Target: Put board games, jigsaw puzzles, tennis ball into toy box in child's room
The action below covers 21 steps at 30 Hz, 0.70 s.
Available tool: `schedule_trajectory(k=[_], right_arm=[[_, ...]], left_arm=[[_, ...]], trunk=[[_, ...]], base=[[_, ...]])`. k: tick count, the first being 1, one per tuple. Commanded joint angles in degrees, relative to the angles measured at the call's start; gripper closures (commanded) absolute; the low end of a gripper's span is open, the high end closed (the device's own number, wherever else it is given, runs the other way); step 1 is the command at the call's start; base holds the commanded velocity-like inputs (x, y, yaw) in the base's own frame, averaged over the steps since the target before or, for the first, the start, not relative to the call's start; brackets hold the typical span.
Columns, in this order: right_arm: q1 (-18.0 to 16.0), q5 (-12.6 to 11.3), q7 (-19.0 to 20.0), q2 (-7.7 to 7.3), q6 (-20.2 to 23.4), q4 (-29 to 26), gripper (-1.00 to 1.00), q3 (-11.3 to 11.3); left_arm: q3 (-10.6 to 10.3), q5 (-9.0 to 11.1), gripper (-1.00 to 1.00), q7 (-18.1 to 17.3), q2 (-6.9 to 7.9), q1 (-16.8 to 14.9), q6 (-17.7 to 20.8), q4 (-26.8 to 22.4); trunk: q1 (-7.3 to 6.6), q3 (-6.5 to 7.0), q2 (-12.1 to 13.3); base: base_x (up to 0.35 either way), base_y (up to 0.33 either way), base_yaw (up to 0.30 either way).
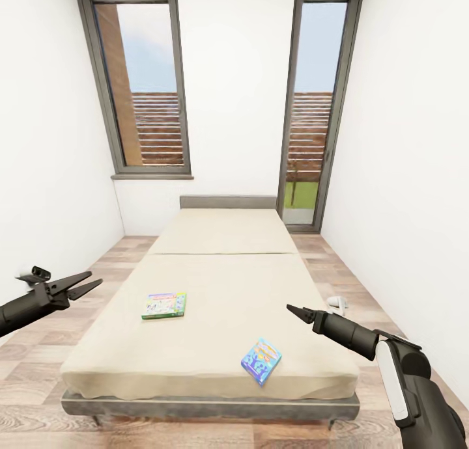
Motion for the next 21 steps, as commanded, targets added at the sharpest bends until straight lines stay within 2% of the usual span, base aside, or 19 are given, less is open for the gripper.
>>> schedule_trajectory(k=[1, 9, 16, 21], right_arm=[[0.0, -0.1, 0.1, 0.00, 0.3, 0.0, -1.00, -0.1], [0.0, -0.1, -0.5, 0.00, 0.3, 0.0, -1.00, -0.1], [0.0, -0.2, -0.6, 0.00, 0.3, 0.0, -1.00, -0.1], [0.0, -0.1, -0.6, 0.00, 0.3, 0.0, -1.00, -0.1]], left_arm=[[0.0, 0.1, -1.00, -0.4, 0.01, 0.0, 0.6, 0.0], [0.0, 0.0, -1.00, -1.6, 0.03, 0.0, 0.6, 0.0], [0.0, -0.1, -1.00, -1.7, 0.03, 0.0, 0.6, 0.1], [0.0, 0.0, -1.00, -1.8, 0.03, 0.0, 0.6, 0.1]], trunk=[[0.22, -0.25, -0.4], [1.98, -1.68, -3.7], [3.51, -2.94, -6.5], [4.61, -3.84, -8.5]], base=[[0.000, 0.000, 0.000], [-0.006, 0.000, 0.000], [-0.207, 0.000, 0.000], [-0.096, 0.000, 0.000]])
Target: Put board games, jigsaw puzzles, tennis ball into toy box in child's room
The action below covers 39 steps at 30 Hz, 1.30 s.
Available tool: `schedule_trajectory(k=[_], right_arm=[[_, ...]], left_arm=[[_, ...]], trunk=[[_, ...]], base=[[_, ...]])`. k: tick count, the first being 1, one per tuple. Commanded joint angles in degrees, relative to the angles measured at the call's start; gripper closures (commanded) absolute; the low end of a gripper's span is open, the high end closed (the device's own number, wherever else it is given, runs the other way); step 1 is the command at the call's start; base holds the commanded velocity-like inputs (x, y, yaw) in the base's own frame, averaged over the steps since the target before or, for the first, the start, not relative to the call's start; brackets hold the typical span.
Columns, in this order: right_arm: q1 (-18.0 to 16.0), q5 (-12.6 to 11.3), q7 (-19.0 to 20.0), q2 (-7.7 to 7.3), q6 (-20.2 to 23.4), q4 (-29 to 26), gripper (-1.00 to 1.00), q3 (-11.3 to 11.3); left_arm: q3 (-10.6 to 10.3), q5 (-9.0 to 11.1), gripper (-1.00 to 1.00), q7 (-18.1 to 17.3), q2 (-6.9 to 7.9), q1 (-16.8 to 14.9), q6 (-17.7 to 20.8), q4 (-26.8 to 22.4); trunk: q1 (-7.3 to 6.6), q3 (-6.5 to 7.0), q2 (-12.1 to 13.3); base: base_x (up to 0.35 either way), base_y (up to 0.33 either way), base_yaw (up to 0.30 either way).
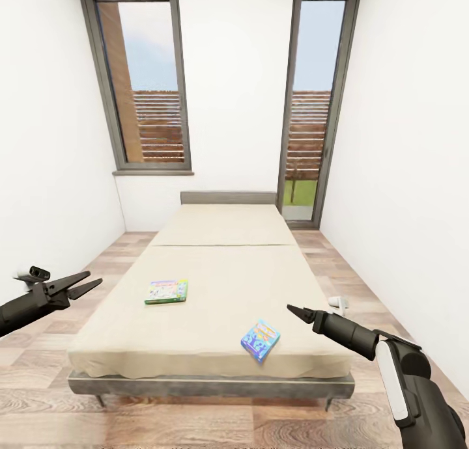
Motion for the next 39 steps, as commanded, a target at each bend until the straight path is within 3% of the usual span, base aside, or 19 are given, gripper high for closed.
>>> schedule_trajectory(k=[1, 39], right_arm=[[0.0, -0.1, 0.1, 0.00, 0.3, 0.0, -1.00, 0.0], [0.0, -0.4, -1.7, 0.05, 0.4, -0.1, -1.00, -0.4]], left_arm=[[0.0, 0.1, -1.00, -0.1, 0.01, 0.0, 0.6, 0.0], [-0.1, -0.1, -1.00, -0.1, -0.08, 0.0, 0.6, 0.0]], trunk=[[0.21, -0.24, -0.4], [8.56, -7.07, -15.7]], base=[[-0.038, 0.000, 0.000], [-0.002, 0.000, 0.000]])
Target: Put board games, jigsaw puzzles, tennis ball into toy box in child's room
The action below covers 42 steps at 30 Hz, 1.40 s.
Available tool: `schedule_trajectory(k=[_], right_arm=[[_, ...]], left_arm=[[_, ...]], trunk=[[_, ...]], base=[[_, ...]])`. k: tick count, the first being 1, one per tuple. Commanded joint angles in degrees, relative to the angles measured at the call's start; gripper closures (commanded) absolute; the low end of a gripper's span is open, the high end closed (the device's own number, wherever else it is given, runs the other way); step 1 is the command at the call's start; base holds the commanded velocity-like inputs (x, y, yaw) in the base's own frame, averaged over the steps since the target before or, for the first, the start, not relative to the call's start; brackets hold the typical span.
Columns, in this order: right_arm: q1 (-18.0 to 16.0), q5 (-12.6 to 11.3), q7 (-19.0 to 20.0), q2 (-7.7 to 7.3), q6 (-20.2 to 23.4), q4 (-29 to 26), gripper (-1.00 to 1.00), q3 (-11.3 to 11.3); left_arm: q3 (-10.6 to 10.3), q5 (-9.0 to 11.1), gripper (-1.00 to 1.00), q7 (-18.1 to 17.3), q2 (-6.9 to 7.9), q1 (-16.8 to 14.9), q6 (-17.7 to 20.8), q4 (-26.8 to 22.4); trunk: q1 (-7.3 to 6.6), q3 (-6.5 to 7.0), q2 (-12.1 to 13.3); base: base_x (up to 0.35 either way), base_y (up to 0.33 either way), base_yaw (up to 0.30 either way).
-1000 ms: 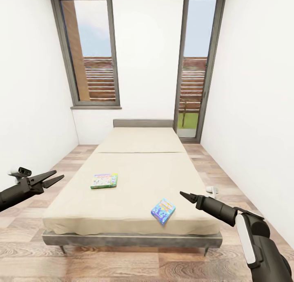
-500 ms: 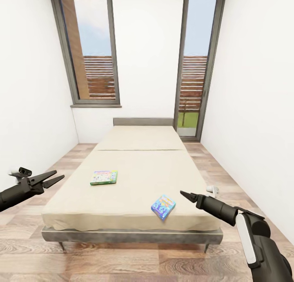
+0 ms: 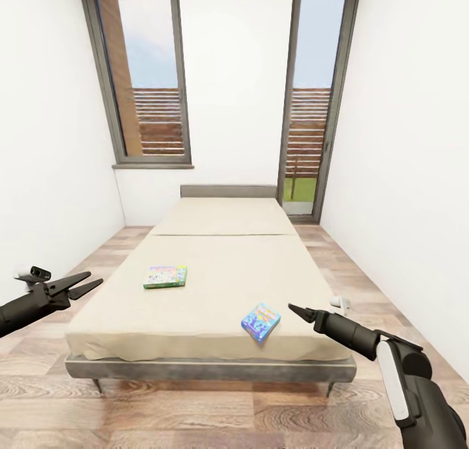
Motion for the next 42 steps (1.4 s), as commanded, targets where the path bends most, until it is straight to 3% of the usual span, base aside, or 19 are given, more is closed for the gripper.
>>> schedule_trajectory(k=[1, 4, 8, 17, 26, 34, 38, 42], right_arm=[[-0.1, -0.3, 0.1, 0.02, 0.3, 0.2, -1.00, -0.3], [-0.2, -0.4, -0.7, 0.28, 0.3, 0.6, -1.00, -0.5], [-0.3, -0.5, -4.1, 1.77, 0.3, 1.0, -1.00, -0.6], [-0.3, -0.6, -16.4, 5.70, 0.4, 0.7, -1.00, -0.3], [-0.3, -1.0, -18.3, 7.00, 0.6, 0.5, -1.00, -0.3], [-0.3, -7.6, -18.9, 7.09, 0.8, 1.1, -1.00, -0.4], [-0.3, -10.2, -18.9, 7.04, 0.7, 2.5, -1.00, -0.4], [-0.3, -11.8, -18.8, 7.13, 0.5, 5.5, -1.00, -0.6]], left_arm=[[0.0, 0.1, -1.00, -0.1, 0.01, 0.0, 0.6, 0.0], [-0.1, 0.1, -1.00, -0.1, 0.01, 0.0, 0.6, 0.0], [-0.2, 0.1, -1.00, -0.1, -0.05, 0.0, 0.6, 0.0], [-0.4, 0.0, -1.00, -0.1, -0.21, 0.0, 0.6, 0.0], [-0.5, 0.0, -1.00, -0.1, -0.39, 0.0, 0.6, -0.2], [-0.7, 0.1, -1.00, -0.1, -0.36, 0.0, 0.6, -0.3], [-0.7, 0.1, -1.00, -0.2, -0.41, 0.0, 0.6, -0.3], [-0.7, 0.1, -1.00, -0.2, -0.38, 0.0, 0.6, -0.3]], trunk=[[0.22, -0.24, -0.4], [0.87, -0.78, -1.6], [1.75, -1.50, -3.2], [3.73, -3.12, -6.9], [5.71, -4.73, -10.5], [7.46, -6.17, -13.7], [8.34, -6.89, -15.3], [8.34, -6.89, -15.3]], base=[[0.000, 0.000, 0.000], [0.000, 0.000, 0.000], [0.000, 0.000, 0.000], [0.000, 0.000, 0.000], [0.000, 0.000, 0.000], [0.000, 0.000, 0.000], [0.000, 0.000, 0.000], [0.000, 0.000, 0.000]])
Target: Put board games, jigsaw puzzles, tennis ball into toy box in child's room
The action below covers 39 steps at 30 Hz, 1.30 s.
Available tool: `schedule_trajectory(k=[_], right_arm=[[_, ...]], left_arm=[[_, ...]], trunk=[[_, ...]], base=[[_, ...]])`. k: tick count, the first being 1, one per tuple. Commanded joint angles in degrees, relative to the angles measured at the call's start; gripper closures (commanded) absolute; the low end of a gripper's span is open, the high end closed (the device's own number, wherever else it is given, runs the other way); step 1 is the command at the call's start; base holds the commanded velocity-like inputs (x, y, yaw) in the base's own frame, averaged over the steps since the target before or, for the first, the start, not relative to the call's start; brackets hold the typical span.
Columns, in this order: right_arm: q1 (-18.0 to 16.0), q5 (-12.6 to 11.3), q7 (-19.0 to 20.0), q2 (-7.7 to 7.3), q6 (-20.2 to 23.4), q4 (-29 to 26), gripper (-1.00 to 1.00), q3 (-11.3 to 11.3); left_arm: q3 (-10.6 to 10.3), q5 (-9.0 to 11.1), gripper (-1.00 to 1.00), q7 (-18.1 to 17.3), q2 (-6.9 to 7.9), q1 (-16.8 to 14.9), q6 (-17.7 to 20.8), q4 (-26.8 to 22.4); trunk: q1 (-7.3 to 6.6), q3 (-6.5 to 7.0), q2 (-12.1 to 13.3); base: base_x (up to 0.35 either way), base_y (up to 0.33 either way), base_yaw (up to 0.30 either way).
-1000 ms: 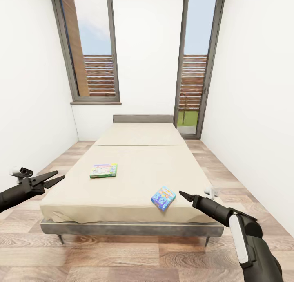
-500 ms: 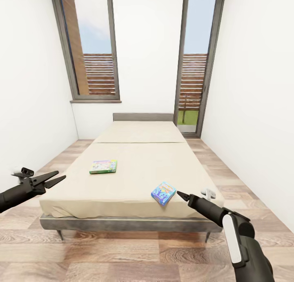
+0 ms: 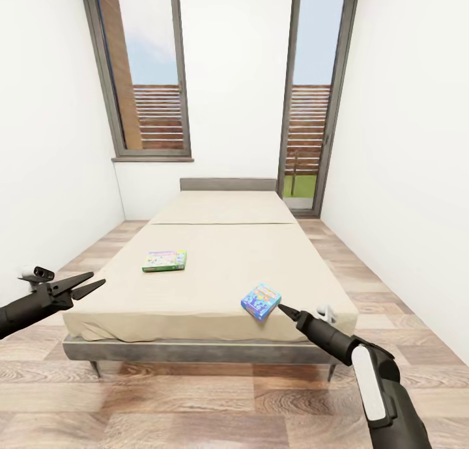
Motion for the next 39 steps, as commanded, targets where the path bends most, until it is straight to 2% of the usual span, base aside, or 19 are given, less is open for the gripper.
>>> schedule_trajectory(k=[1, 4, 6, 8, 12, 17, 26, 32, 35, 37, 38, 39], right_arm=[[-0.1, -0.7, 0.4, 0.01, 0.3, 1.4, -1.00, -0.3], [-0.1, -3.0, 0.4, -0.15, 0.3, 3.4, -1.00, -0.4], [-0.1, -5.4, 0.3, -0.41, 0.2, 4.3, -1.00, -0.6], [-0.1, -9.2, 0.2, -0.70, 0.2, 4.8, -1.00, -1.3], [-0.1, -12.0, 0.1, -0.85, 0.2, 5.2, -1.00, -1.9], [-0.1, -13.3, 0.1, -0.37, 0.1, 7.1, -1.00, -2.1], [-0.1, -13.5, -0.2, -0.16, 0.0, 10.0, -1.00, -2.2], [-0.1, -14.6, -0.3, -0.04, 0.0, 12.7, -1.00, -4.1], [-0.1, -17.1, -0.4, 0.04, 0.0, 13.9, -1.00, -4.8], [-0.1, -20.2, -0.5, 0.01, 0.0, 14.8, -1.00, -5.1], [-0.1, -22.5, -0.5, 0.01, 0.0, 15.6, -1.00, -5.2], [-0.1, -23.7, -0.5, 0.03, 0.0, 16.0, -1.00, -5.3]], left_arm=[[0.0, 0.1, -1.00, -0.1, 0.02, 0.0, 0.6, 0.0], [0.0, 0.1, -1.00, -0.1, 0.04, 0.0, 0.6, 0.0], [0.0, 0.1, -1.00, -0.1, 0.04, 0.0, 0.6, 0.0], [0.0, 0.1, -1.00, -0.1, 0.01, 0.0, 0.6, 0.0], [0.0, 0.1, -1.00, -0.1, 0.04, 0.0, 0.6, 0.0], [0.0, 0.1, -1.00, -0.1, 0.04, 0.0, 0.6, 0.0], [0.0, 0.1, -1.00, -0.1, 0.04, 0.0, 0.6, 0.0], [0.0, 0.1, -1.00, -0.1, 0.05, 0.0, 0.6, 0.0], [0.0, 0.1, -1.00, -0.1, 0.05, 0.0, 0.6, 0.0], [0.0, 0.1, -1.00, -0.1, 0.05, 0.0, 0.6, 0.0], [0.0, 0.1, -1.00, -0.1, 0.05, 0.0, 0.6, 0.0], [0.0, 0.1, -1.00, -0.1, 0.05, 0.0, 0.6, 0.0]], trunk=[[-0.01, -0.06, 0.0], [-0.01, -0.06, 0.0], [-0.01, -0.06, 0.0], [-0.01, -0.06, 0.0], [-0.01, -0.06, 0.0], [-0.01, -0.06, 0.0], [-0.01, -0.06, 0.0], [-0.01, -0.06, 0.0], [-0.01, -0.06, 0.0], [-0.01, -0.06, 0.0], [-0.01, -0.06, 0.0], [-0.01, -0.06, 0.0]], base=[[0.000, 0.000, 0.000], [0.000, 0.000, 0.000], [0.000, 0.000, 0.000], [0.000, 0.000, 0.000], [0.000, 0.000, 0.000], [0.000, 0.000, 0.000], [0.000, 0.000, 0.000], [0.000, 0.000, 0.000], [0.000, 0.000, 0.000], [0.000, 0.000, 0.000], [0.000, 0.000, 0.000], [0.000, 0.000, 0.000]])
